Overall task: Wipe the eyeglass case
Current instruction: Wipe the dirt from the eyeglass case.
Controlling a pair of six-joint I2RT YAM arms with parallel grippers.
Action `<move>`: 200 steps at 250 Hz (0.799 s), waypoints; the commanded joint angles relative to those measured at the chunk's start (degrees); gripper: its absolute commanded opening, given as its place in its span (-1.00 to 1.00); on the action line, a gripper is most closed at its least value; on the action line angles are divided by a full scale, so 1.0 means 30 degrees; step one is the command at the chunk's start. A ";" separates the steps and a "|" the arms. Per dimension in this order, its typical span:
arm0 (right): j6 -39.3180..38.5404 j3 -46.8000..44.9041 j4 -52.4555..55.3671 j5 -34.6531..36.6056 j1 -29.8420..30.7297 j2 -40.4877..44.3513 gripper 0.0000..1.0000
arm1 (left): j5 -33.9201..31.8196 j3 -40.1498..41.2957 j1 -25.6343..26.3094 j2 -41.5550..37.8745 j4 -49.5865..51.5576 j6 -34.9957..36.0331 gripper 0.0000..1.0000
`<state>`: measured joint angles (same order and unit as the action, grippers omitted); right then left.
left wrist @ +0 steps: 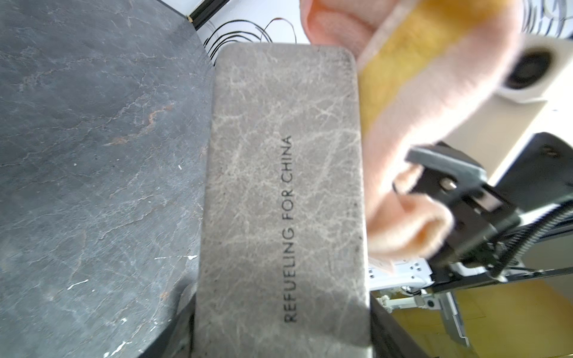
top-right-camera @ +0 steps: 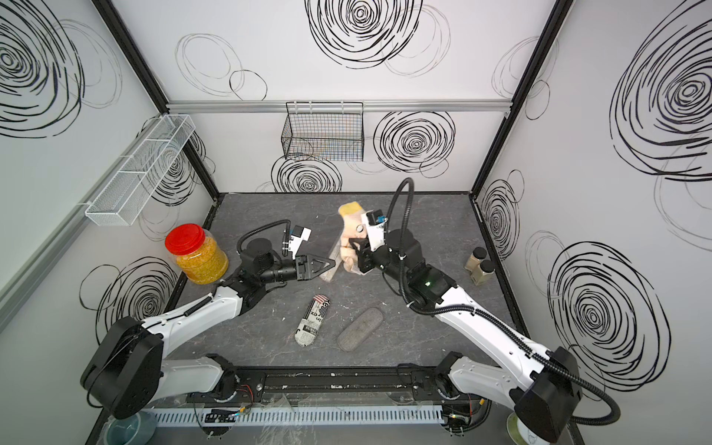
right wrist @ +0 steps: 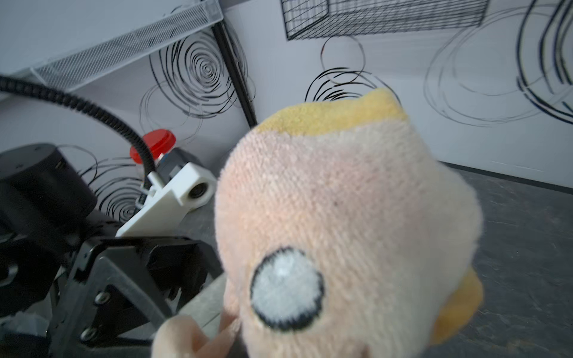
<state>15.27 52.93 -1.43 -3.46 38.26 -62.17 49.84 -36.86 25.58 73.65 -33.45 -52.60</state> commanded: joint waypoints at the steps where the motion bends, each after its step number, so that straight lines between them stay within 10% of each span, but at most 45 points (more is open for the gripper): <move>1: 0.2725 0.0512 -0.2357 -0.1952 -0.2085 0.0771 -0.82 | 0.0959 -0.0679 -0.0321 -0.1275 -0.4015 -0.2025 0.11; 106: 0.9801 0.0213 -1.1009 -1.1524 -0.3672 -0.1028 -0.79 | -0.1704 -0.1583 -0.0337 -0.0319 -1.1627 -0.9552 0.12; 200: 0.6111 -0.0102 -0.7037 -1.1575 -0.0324 -0.1135 -0.79 | -0.1481 -0.1636 -0.0212 -0.0884 -0.8995 -0.7660 0.14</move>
<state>36.16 52.97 -23.77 -38.13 36.23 -65.84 45.50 -40.10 24.91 72.77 -57.10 -77.17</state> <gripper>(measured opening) 0.133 0.699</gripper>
